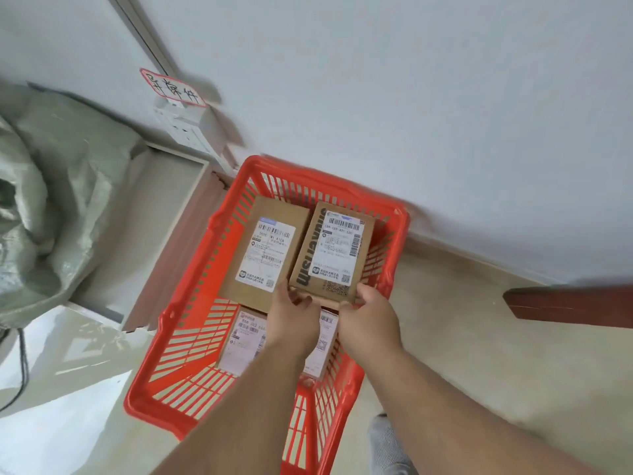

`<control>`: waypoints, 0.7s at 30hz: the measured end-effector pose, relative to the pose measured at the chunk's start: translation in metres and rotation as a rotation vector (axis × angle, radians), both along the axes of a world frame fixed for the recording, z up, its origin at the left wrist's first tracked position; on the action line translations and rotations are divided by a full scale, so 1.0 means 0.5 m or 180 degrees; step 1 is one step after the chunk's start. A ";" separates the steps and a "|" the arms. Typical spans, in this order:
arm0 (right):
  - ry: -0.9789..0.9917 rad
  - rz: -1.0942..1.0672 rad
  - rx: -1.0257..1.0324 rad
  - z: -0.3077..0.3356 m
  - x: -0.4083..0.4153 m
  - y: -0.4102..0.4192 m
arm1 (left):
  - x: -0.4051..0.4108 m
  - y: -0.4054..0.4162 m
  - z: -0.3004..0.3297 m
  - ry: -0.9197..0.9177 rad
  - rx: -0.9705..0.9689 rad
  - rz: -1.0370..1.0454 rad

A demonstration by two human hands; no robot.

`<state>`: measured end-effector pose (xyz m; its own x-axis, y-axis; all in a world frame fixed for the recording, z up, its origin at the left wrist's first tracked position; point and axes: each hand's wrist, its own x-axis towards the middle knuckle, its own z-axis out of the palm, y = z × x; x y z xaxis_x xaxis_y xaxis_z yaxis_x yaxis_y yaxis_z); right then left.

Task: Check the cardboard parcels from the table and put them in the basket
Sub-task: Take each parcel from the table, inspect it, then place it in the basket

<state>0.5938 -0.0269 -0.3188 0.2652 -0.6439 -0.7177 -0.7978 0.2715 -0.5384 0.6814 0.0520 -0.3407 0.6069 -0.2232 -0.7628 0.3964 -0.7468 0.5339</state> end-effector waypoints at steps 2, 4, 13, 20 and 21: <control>0.0083 0.0103 0.0193 -0.006 0.006 0.002 | -0.009 0.005 -0.017 0.0208 -0.0158 0.0121; 0.0104 0.0105 0.0375 -0.004 0.007 0.005 | -0.018 0.017 -0.019 0.0387 -0.0250 0.0163; -0.0200 -0.0227 0.0756 0.134 -0.065 0.031 | -0.056 0.071 0.143 0.0593 -0.0240 0.0319; -0.0760 -0.0777 0.0852 0.541 -0.196 0.029 | -0.146 0.033 0.540 0.0029 -0.0351 -0.0541; -0.0887 -0.0790 0.0910 0.590 -0.195 0.032 | -0.151 0.032 0.578 -0.0098 -0.0387 -0.0577</control>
<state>0.4964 -0.0110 -0.0240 0.3360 -0.4990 -0.7988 -0.5256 0.6044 -0.5987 0.6057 0.0679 -0.0515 0.5710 -0.4200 -0.7054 0.2438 -0.7337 0.6342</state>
